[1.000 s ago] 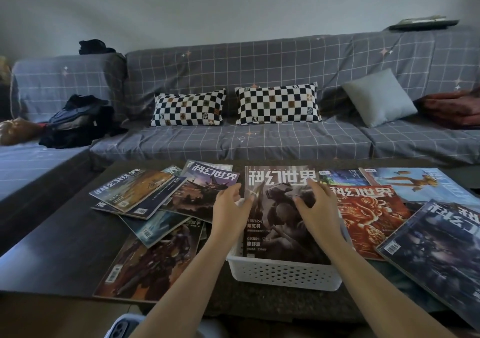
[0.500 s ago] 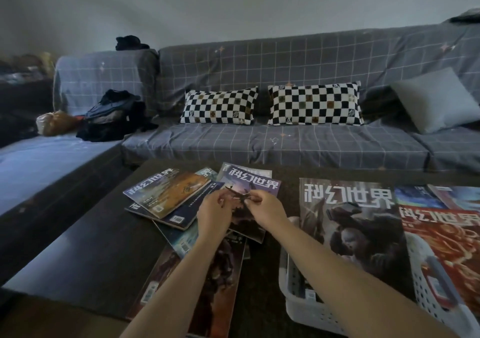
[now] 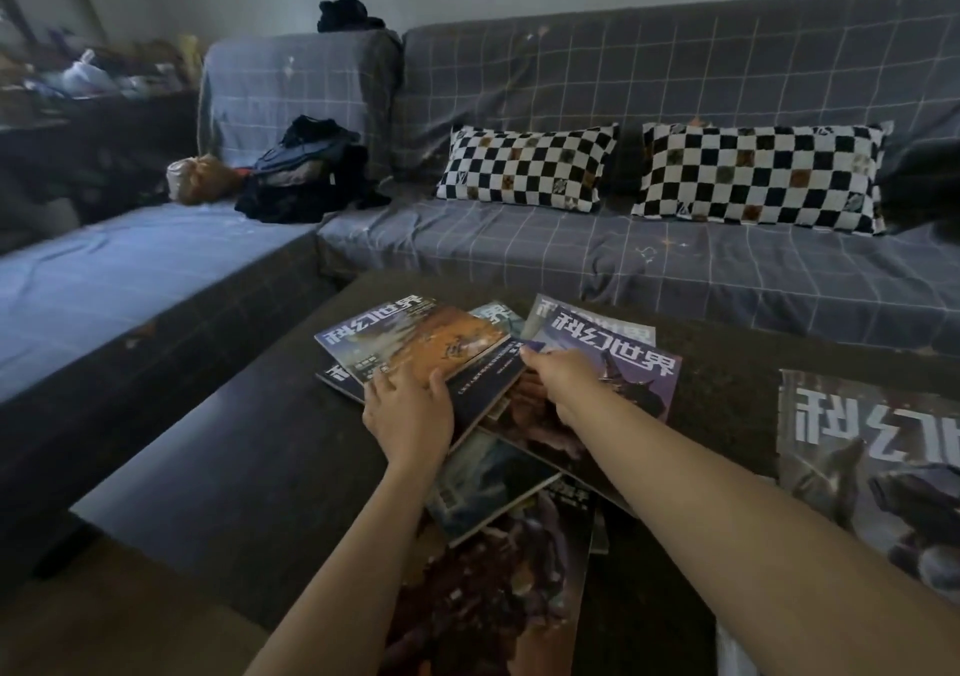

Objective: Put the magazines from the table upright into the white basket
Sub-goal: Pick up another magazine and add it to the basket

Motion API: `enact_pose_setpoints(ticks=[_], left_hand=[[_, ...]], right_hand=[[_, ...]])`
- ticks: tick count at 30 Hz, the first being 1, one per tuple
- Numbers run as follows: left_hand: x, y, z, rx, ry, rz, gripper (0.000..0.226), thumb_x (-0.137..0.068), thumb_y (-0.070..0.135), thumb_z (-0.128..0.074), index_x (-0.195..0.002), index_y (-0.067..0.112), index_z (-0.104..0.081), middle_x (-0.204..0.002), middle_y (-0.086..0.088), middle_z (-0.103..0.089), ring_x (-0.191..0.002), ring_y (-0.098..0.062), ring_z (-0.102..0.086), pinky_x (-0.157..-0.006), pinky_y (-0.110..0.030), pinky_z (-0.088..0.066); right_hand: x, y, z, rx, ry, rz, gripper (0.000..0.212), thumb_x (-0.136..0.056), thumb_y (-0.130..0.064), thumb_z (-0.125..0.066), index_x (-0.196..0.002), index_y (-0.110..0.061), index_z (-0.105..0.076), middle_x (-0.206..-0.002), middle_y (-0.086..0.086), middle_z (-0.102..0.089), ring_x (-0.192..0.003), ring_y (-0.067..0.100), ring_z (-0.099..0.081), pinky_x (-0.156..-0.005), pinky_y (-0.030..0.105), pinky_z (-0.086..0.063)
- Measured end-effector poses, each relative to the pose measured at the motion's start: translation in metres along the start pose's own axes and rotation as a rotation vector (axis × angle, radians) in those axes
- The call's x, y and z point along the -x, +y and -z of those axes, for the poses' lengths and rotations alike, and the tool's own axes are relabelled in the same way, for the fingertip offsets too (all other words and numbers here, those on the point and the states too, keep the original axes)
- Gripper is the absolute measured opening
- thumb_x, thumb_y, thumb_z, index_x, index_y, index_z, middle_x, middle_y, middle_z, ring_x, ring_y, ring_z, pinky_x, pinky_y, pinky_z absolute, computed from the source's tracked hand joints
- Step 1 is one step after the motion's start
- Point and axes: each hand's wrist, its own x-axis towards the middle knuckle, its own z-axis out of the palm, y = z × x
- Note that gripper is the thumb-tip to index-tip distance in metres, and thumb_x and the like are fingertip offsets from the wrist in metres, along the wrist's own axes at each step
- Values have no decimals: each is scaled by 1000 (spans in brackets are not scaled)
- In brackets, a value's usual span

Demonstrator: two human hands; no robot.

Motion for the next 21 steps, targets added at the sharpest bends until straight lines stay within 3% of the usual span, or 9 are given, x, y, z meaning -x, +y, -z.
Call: enact_pose_setpoints(ticks=[3, 8, 12, 19, 21], left_hand=[[-14, -11, 3, 6, 35, 106, 45, -96, 42, -46, -123, 8, -60, -148, -18, -37, -135, -39, -26, -113, -50, -21], [-27, -12, 4, 106, 28, 231, 41, -90, 43, -59, -118, 14, -58, -139, -17, -40, -128, -37, -29, -109, -48, -25], [-21, -18, 6, 150, 36, 272, 35, -90, 37, -62, -119, 19, -60, -139, -14, -40, -129, -33, -29, -109, -44, -24], [17, -22, 26, 336, -18, 385, 40, -89, 26, -66, -126, 23, -53, -140, -12, -31, -129, -31, -28, -107, -41, -33], [31, -24, 31, 407, -56, 415, 46, -87, 25, -68, -129, 22, -49, -138, -13, -31, -127, -31, -33, -102, -41, -39]], right_hand=[[-9, -2, -10, 93, 26, 68, 40, -84, -34, -67, -110, -4, -62, -95, 6, -64, -73, 19, -55, -73, 31, -42], [-5, -5, -16, 158, 75, 36, 33, -89, -30, -62, -109, -4, -61, -97, 11, -67, -78, 23, -59, -63, 29, -42], [10, 3, -17, 32, 68, -20, 26, -86, -14, -64, -108, -2, -57, -68, 6, -58, -57, 16, -51, -51, 26, -38], [64, 26, -6, -170, 85, -82, 47, -86, -5, -62, -130, -7, -47, -81, 5, -60, -50, 9, -50, -36, 20, -32], [80, 36, -1, -215, 105, -100, 48, -86, -6, -61, -132, -6, -45, -79, 6, -58, -51, 11, -49, -39, 23, -31]])
